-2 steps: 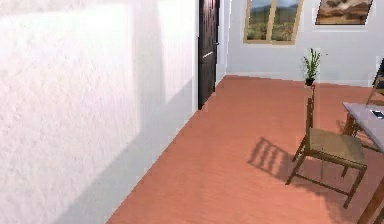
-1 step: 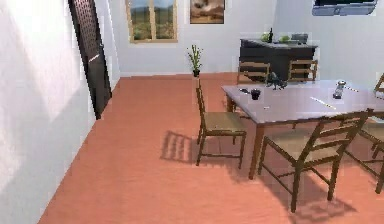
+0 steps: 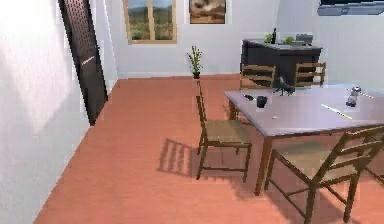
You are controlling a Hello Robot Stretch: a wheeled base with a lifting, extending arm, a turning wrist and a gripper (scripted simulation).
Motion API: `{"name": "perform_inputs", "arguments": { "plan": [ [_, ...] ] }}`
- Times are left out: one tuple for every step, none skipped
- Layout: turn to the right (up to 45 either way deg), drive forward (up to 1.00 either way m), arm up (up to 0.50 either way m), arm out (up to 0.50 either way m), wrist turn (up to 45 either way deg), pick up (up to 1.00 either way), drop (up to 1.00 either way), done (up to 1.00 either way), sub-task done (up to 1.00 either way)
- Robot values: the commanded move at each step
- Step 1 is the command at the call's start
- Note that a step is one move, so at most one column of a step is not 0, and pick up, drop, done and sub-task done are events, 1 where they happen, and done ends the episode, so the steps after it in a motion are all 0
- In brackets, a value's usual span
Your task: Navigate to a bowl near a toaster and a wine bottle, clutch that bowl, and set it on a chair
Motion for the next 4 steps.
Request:
{"name": "perform_inputs", "arguments": {
  "plan": [
    [45.0,0.00,0.00,0.00,0.0,0.00,0.00,0.00,0.00],
    [42.0,0.00,0.00,0.00,0.0,0.00,0.00,0.00,0.00],
    [0.0,0.10,0.00,0.00,0.0,0.00,0.00,0.00,0.00],
    [-45.0,0.00,0.00,0.00,0.0,0.00,0.00,0.00,0.00]
  ]
}}
